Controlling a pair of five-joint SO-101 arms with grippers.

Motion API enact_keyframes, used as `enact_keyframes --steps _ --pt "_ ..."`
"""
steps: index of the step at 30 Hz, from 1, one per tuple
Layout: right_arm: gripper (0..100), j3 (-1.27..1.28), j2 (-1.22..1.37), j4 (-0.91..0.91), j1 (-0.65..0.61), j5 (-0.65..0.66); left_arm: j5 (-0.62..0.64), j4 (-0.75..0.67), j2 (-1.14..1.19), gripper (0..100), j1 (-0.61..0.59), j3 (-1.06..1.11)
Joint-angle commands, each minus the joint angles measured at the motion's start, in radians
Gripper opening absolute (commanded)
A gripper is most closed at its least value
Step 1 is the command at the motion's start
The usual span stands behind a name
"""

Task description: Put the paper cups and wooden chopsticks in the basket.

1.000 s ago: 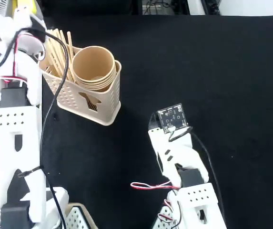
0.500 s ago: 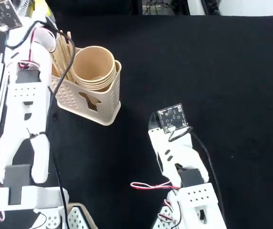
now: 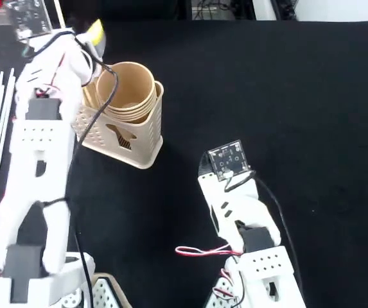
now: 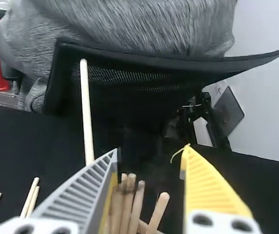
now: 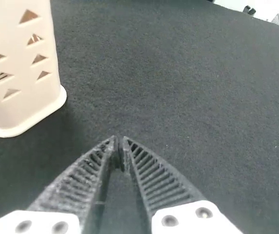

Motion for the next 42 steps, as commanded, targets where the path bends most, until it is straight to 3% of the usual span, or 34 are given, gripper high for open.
enact_keyframes --steps 1,10,31,37,42 --pt "1.6 -0.001 -0.005 -0.011 -0.015 0.009 -0.006 0.077 -0.115 22 -0.041 -0.059" --pt "1.6 -0.001 -0.005 -0.009 -0.017 0.009 -0.011 0.227 -0.163 22 -0.295 -0.061" --pt "1.6 -0.001 -0.005 -0.008 -0.014 0.009 0.031 0.238 -0.161 22 -0.572 -0.016" --pt "1.6 -0.001 -0.004 -0.008 -0.014 0.009 -0.089 0.259 0.003 22 -0.641 -0.051" --pt "1.6 -0.001 -0.004 -0.008 -0.014 0.009 -0.287 0.546 0.365 22 -0.641 -0.400"
